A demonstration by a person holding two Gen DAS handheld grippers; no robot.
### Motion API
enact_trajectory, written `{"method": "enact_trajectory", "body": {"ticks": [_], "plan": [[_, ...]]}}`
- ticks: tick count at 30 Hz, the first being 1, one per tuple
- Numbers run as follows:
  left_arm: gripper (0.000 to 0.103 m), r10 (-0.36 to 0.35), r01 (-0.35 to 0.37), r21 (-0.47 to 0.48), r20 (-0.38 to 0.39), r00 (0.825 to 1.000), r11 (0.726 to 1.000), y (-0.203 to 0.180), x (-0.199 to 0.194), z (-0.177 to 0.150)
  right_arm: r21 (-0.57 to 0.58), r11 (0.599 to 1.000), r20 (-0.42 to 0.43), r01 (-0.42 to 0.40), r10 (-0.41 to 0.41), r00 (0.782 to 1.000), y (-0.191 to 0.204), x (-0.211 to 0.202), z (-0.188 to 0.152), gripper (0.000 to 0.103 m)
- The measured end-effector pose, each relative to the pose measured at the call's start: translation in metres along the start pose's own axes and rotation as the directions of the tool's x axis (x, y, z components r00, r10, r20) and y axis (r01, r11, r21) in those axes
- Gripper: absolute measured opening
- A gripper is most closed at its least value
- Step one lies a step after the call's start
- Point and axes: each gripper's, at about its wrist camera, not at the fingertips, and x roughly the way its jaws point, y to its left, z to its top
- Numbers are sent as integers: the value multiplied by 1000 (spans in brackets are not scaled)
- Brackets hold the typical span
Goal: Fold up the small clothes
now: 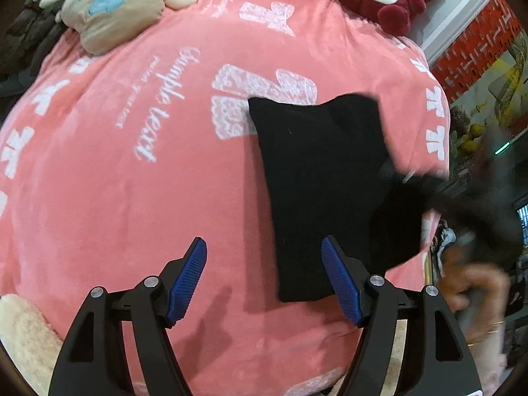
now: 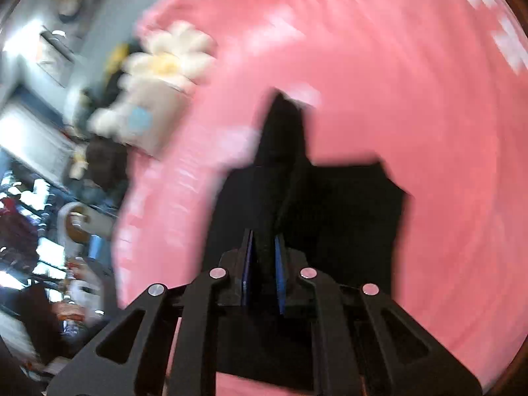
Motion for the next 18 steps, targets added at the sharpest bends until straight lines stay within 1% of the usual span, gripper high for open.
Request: {"method": "enact_trajectory", "body": {"ticks": [1, 2, 3, 5, 7, 8, 10, 11, 14, 16, 17, 18], "plan": [[69, -4, 4, -3, -8, 1000, 1000, -1, 5, -1, 20, 999, -46, 39, -38, 998, -15, 15, -7, 13], [69, -2, 2, -5, -19, 1000, 1000, -3, 11, -2, 55, 998, -56, 39, -36, 998, -27, 21, -15, 16], [69, -3, 2, -4, -28, 1000, 1000, -6, 16, -3, 96, 995, -23, -17, 19, 1000, -32, 15, -19, 18], [69, -3, 3, -2, -41, 999, 1000, -10, 23, -4, 105, 991, 17, -78, 77, 997, -29, 3, -23, 19], [69, -12, 12, -6, -56, 998, 1000, -15, 30, -4, 82, 994, 19, -69, 68, 998, -25, 2, -23, 27], [69, -18, 17, -7, -58, 998, 1000, -17, 32, -5, 72, 996, 8, -53, 53, 999, -24, 5, -22, 31], [69, -20, 20, -1, -67, 998, 1000, -23, 36, -5, 73, 996, 4, -42, 41, 999, -27, 10, -18, 33], [69, -22, 22, 3, -68, 997, 1000, -25, 37, -5, 87, 995, 20, -56, 55, 998, -30, 12, -13, 33], [69, -19, 20, 20, -61, 998, 1000, -32, 37, -6, 113, 988, 35, -109, 106, 994, -36, 20, 3, 45], [69, -14, 16, 29, -61, 998, 999, -35, 39, -7, 131, 980, 34, -147, 144, 989, -39, 28, 10, 46], [69, -11, 13, 30, -62, 998, 999, -36, 40, -7, 124, 980, 45, -159, 154, 987, -36, 30, 17, 33], [69, -5, 7, 30, -67, 998, 1000, -36, 41, -7, 115, 982, 47, -152, 148, 988, -31, 31, 25, 10]]}}
